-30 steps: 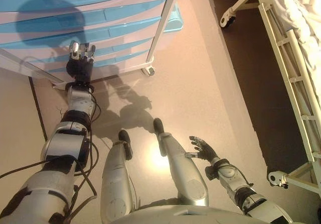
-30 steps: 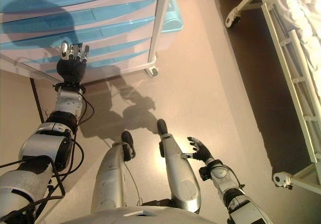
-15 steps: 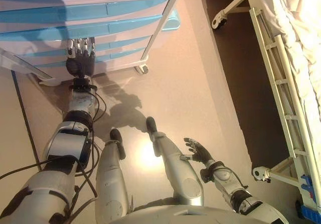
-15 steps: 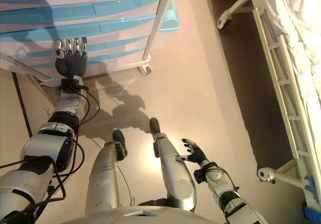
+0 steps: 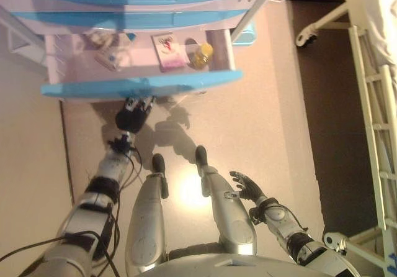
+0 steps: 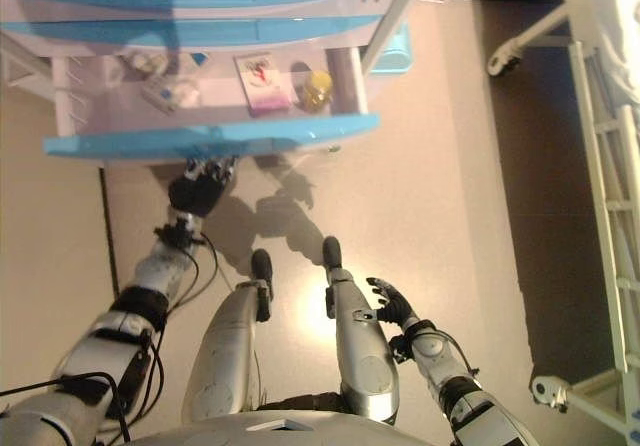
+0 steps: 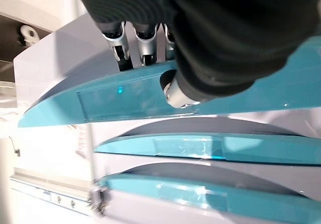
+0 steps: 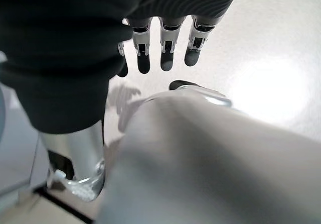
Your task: Open the drawer and pick up the medicine
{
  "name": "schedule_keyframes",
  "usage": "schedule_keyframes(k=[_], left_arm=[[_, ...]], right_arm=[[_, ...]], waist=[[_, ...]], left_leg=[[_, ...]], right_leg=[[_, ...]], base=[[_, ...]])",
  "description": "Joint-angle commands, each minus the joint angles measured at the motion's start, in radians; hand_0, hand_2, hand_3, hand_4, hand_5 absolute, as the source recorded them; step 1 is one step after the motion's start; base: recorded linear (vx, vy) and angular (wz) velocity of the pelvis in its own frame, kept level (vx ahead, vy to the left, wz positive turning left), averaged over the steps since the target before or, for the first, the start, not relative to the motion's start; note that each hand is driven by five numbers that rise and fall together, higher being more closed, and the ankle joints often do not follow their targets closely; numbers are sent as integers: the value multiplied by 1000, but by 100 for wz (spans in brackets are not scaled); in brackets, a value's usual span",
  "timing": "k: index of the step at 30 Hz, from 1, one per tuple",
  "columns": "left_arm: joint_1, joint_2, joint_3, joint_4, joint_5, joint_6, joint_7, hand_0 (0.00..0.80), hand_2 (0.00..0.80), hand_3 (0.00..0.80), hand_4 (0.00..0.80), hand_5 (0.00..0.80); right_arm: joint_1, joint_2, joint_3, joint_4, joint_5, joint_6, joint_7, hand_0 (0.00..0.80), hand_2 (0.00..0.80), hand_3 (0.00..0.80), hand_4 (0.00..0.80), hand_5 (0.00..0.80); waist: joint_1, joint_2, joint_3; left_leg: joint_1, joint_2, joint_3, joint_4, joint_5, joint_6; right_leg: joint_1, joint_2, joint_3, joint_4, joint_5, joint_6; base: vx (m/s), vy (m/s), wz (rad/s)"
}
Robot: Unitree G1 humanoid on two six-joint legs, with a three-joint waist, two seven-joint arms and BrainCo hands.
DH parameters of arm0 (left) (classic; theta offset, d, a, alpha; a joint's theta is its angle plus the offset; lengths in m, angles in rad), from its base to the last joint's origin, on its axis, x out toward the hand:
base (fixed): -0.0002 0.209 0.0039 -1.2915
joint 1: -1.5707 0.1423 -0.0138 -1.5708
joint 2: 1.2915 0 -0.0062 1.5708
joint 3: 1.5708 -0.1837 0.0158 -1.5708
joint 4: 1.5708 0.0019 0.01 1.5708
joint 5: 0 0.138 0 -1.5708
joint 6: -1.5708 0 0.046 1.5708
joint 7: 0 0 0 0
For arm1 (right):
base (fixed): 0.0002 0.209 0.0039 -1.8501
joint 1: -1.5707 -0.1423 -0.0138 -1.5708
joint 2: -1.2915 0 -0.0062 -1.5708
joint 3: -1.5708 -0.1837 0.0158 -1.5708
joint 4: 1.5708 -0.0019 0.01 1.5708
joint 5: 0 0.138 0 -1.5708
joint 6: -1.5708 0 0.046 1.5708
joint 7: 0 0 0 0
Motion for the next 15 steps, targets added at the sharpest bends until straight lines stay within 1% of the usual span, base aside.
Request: schedule_keyframes(k=[1,2,3,5,6,8,11,15], left_arm=[[18,-42,3,-245,87,93,-274,800,800,800,800,800],[79,-52,-10,-212,143,106,-298,800,800,800,800,800],[158,-69,-25,-153,185,141,-321,800,800,800,800,800],[242,-90,-23,-52,280,182,-332,800,800,800,800,800],[279,-100,-14,3,319,217,-310,800,800,800,800,800],[347,-113,24,114,395,261,-294,800,800,800,800,800],[409,-124,75,212,439,296,-253,800,800,800,800,800],[444,-122,102,265,458,327,-247,800,800,800,800,800]], right_arm=[[27,-36,-7,-57,-20,16,-18,0,0,0,0,0],[24,-49,-20,-57,-20,20,-18,0,0,0,0,0],[18,-68,-46,-53,-31,24,-11,0,0,0,0,0],[14,-90,-77,-50,-45,28,-4,0,0,0,0,0],[16,-99,-93,-46,-55,23,0,0,0,0,0,0],[27,-106,-122,-40,-69,18,1,0,0,0,0,0],[45,-106,-150,-23,-90,1,1,0,0,0,0,0],[60,-109,-175,6,-107,-2,10,0,0,0,0,0]], waist=[[65,66,-29],[77,78,-26],[92,97,-22],[104,117,-23],[111,127,-19],[120,143,-29],[126,163,-41],[129,178,-61]], left_leg=[[-48,-24,-32,-27,20,-24],[-37,-25,-41,-48,37,-31],[-22,-25,-52,-70,52,-40],[-7,-25,-60,-95,74,-49],[6,-25,-62,-102,77,-54],[28,-22,-64,-126,92,-61],[60,-18,-67,-146,100,-68],[96,-16,-70,-162,101,-73]], right_leg=[[46,64,-43,-18,19,-92],[56,59,-60,-19,12,-94],[71,52,-83,-16,-2,-98],[82,40,-113,-13,-13,-104],[94,35,-127,-7,-25,-107],[113,24,-153,-4,-39,-112],[143,16,-177,0,-58,-117],[177,9,-200,-2,-71,-118]], base=[[-56,14,33],[-47,35,29],[-41,61,30],[-25,83,40],[-3,77,38],[30,72,29],[69,59,28],[78,29,16]])
